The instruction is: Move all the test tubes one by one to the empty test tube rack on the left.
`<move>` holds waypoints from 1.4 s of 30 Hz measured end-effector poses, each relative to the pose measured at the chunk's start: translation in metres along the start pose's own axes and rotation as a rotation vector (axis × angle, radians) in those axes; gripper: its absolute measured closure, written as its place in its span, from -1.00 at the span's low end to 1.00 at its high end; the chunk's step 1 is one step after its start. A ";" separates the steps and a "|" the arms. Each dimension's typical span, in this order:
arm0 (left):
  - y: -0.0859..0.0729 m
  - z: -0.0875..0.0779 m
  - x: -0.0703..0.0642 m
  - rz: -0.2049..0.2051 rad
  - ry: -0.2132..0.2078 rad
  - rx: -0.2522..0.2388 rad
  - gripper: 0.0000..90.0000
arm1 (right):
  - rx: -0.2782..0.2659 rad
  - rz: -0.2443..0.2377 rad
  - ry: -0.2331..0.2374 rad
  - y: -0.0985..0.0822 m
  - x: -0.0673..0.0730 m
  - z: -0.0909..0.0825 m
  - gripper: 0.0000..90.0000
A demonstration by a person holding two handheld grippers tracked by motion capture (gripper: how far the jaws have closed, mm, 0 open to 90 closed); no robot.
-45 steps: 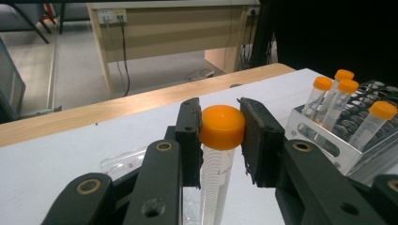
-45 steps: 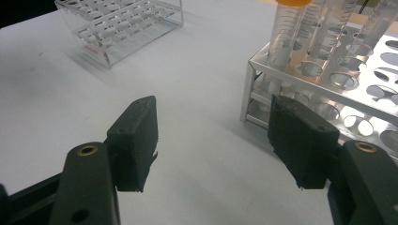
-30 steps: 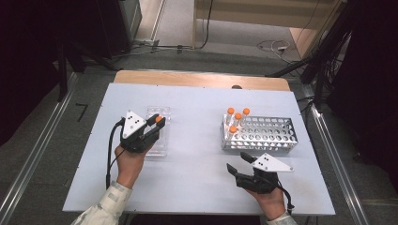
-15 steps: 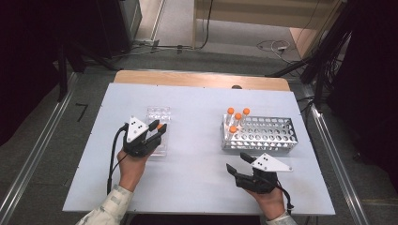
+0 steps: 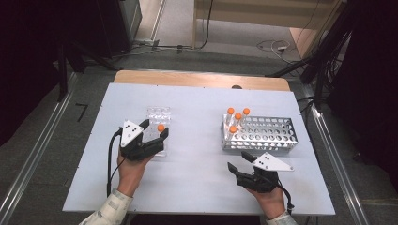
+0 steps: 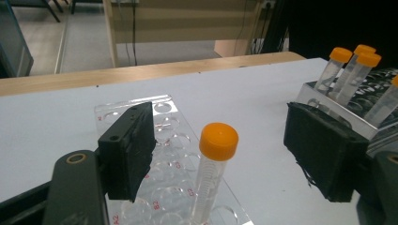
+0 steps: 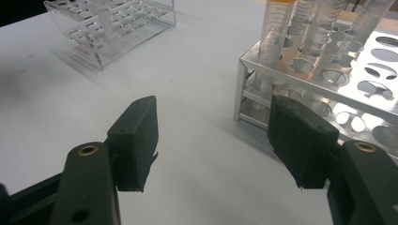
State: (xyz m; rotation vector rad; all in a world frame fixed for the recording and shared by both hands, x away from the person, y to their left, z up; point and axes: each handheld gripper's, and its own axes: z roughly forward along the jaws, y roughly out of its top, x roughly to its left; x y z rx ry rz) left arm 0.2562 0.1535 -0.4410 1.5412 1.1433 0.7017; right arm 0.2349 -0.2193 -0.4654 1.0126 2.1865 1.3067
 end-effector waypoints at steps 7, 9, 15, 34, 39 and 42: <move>-0.006 -0.014 -0.010 0.005 -0.026 0.024 -0.68 | -0.012 0.011 -0.034 0.003 -0.005 0.005 -0.27; -0.009 -0.018 -0.013 0.009 -0.024 0.022 -0.70 | -0.016 0.018 -0.045 0.004 -0.008 0.007 -0.27; -0.021 -0.030 -0.026 0.048 -0.044 0.033 -0.69 | -0.037 0.022 -0.074 0.012 -0.012 0.015 -0.17; -0.043 -0.049 -0.029 0.059 -0.094 0.089 -0.77 | -0.079 0.026 -0.117 0.032 -0.027 0.052 0.23; -0.045 -0.048 -0.029 0.060 -0.098 0.087 -0.77 | -0.081 0.013 -0.121 0.034 -0.026 0.059 0.32; -0.046 -0.047 -0.028 0.064 -0.091 0.090 -0.78 | -0.077 0.008 -0.125 0.033 -0.026 0.061 0.36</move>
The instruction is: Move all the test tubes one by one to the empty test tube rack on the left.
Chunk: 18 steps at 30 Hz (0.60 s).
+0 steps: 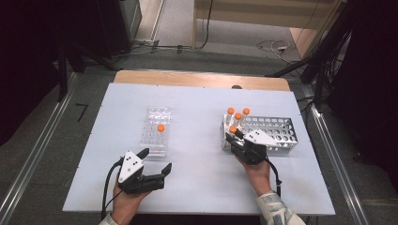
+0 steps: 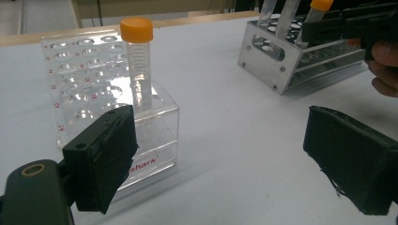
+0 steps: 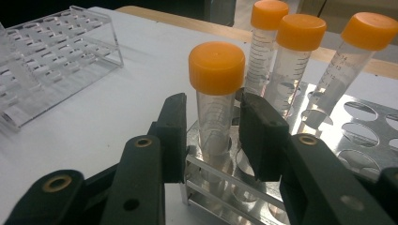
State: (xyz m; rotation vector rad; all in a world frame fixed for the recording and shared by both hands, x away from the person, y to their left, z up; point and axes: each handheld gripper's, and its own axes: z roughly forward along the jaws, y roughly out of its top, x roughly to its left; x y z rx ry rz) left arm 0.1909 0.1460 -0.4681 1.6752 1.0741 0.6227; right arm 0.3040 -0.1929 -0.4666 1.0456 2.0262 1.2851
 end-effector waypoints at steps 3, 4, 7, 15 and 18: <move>-0.001 0.001 0.002 -0.011 -0.003 0.006 -0.78 | 0.003 -0.008 -0.003 -0.001 0.001 0.002 0.42; -0.001 0.001 0.003 -0.013 -0.002 0.007 -0.78 | 0.003 -0.010 -0.004 -0.001 0.001 0.003 0.45; -0.001 0.001 0.003 -0.016 -0.001 0.006 -0.78 | -0.002 -0.011 -0.006 -0.001 0.001 0.004 0.53; 0.000 0.002 0.002 -0.025 -0.023 0.012 -0.85 | -0.024 -0.001 -0.008 0.004 -0.001 0.000 0.58; 0.000 0.001 0.001 -0.015 -0.022 0.014 -0.87 | -0.038 -0.003 -0.007 0.009 -0.001 -0.004 0.58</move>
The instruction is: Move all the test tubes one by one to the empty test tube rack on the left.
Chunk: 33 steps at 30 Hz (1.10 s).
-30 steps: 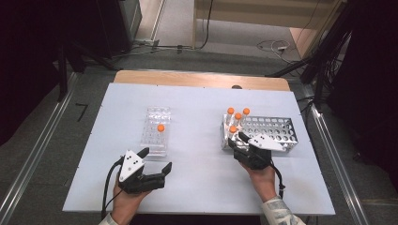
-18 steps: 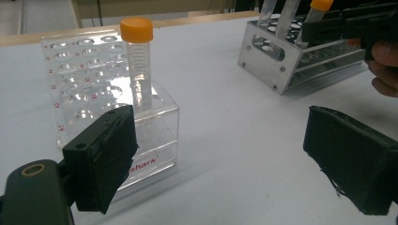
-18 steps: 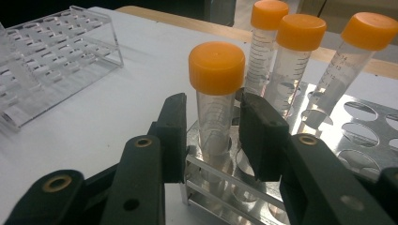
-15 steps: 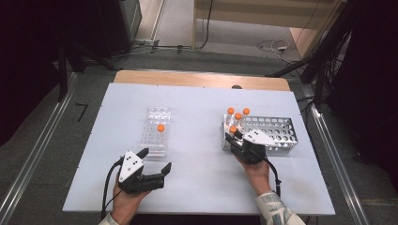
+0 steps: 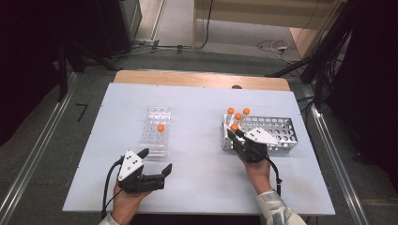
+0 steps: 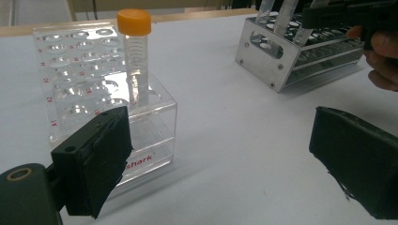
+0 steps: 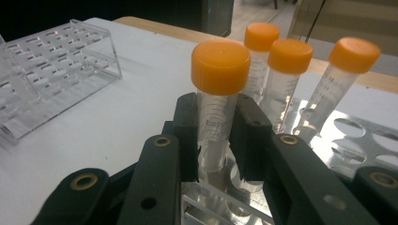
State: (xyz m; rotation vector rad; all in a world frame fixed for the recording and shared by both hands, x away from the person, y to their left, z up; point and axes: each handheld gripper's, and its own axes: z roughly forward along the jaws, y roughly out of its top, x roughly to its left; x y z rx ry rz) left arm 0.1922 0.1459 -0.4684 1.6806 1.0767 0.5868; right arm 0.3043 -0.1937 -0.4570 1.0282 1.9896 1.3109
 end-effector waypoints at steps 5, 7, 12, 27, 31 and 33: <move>0.001 0.000 -0.002 0.004 -0.001 -0.004 -0.93 | -0.041 0.000 0.007 0.010 0.001 -0.010 0.58; 0.001 0.000 -0.003 0.007 -0.001 -0.002 -0.93 | -0.054 -0.007 0.005 0.014 0.001 -0.014 0.58; 0.002 -0.002 -0.004 0.009 0.014 -0.016 -0.94 | -0.088 -0.006 0.009 0.022 0.002 -0.026 0.58; 0.003 -0.004 -0.005 0.013 -0.008 -0.029 -0.87 | -0.077 -0.042 0.126 0.022 0.031 -0.038 0.59; 0.004 -0.005 -0.007 0.021 -0.010 -0.038 -0.87 | -0.053 -0.050 0.172 0.018 0.043 -0.034 0.59; 0.005 -0.005 -0.008 0.022 -0.011 -0.038 -0.87 | -0.038 -0.063 0.191 0.016 0.051 -0.031 0.59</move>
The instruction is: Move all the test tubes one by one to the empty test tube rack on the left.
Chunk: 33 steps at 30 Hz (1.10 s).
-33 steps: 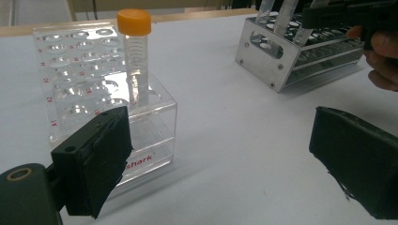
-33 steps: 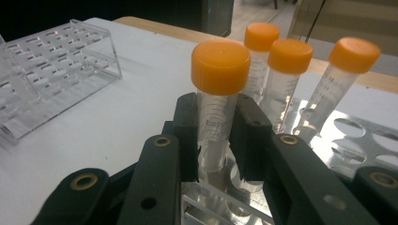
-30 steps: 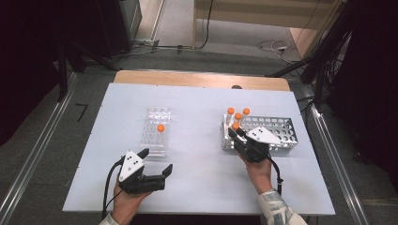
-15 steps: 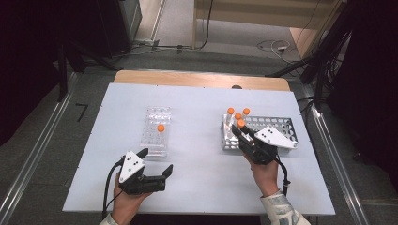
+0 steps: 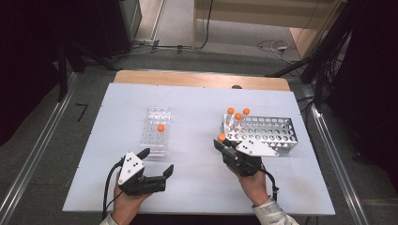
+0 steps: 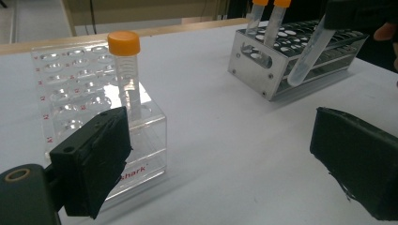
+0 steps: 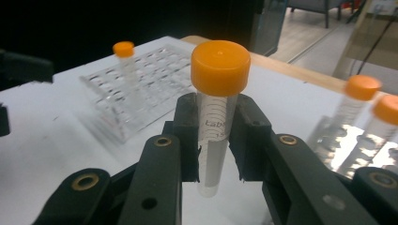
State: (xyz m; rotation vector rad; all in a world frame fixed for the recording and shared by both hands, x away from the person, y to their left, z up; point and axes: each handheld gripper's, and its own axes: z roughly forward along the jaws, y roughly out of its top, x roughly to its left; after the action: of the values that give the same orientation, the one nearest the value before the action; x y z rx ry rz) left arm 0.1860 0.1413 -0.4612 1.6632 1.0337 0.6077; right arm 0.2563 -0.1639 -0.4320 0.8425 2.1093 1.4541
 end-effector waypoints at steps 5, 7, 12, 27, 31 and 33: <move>0.003 -0.001 -0.005 0.004 -0.023 -0.014 -0.83 | 0.044 -0.029 0.062 -0.006 0.020 0.012 0.59; 0.004 -0.001 -0.008 0.002 -0.038 -0.016 -0.81 | 0.059 -0.037 0.082 -0.008 0.027 0.016 0.59; 0.011 -0.002 -0.016 0.004 -0.074 -0.033 -0.71 | 0.088 -0.046 0.133 -0.013 0.039 0.024 0.59; 0.018 0.007 -0.032 0.050 -0.145 -0.041 -0.23 | 0.124 -0.094 0.208 -0.019 0.067 0.037 0.59; 0.017 0.011 -0.033 0.052 -0.157 -0.032 -0.08 | 0.130 -0.097 0.218 -0.020 0.072 0.038 0.59; 0.017 0.011 -0.033 0.054 -0.159 -0.032 -0.01 | 0.127 -0.101 0.225 -0.019 0.073 0.039 0.59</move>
State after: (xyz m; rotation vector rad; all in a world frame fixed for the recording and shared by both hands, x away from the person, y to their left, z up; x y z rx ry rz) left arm 0.1840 0.1053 -0.4458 1.6866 0.8632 0.5153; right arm 0.2249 -0.0919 -0.4649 0.6302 2.3945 1.4320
